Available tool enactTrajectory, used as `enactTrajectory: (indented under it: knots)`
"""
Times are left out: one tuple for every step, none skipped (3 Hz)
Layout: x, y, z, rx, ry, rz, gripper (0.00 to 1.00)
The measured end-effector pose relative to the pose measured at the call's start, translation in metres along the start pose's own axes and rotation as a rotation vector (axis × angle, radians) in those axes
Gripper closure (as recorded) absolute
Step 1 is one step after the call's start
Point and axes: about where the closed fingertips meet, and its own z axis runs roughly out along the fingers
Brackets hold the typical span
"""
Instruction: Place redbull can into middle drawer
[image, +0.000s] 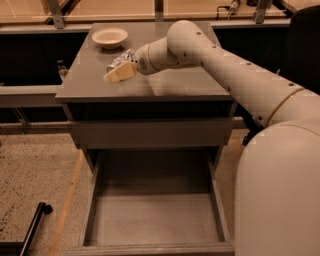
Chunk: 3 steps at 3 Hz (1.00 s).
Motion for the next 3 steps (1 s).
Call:
enactTrajectory:
  knots:
    - [-0.006, -0.005, 0.031, -0.010, -0.012, 0.010, 0.00]
    - [-0.014, -0.010, 0.053, -0.016, -0.023, 0.011, 0.00]
    - [-0.028, -0.014, 0.078, -0.028, -0.033, -0.005, 0.00]
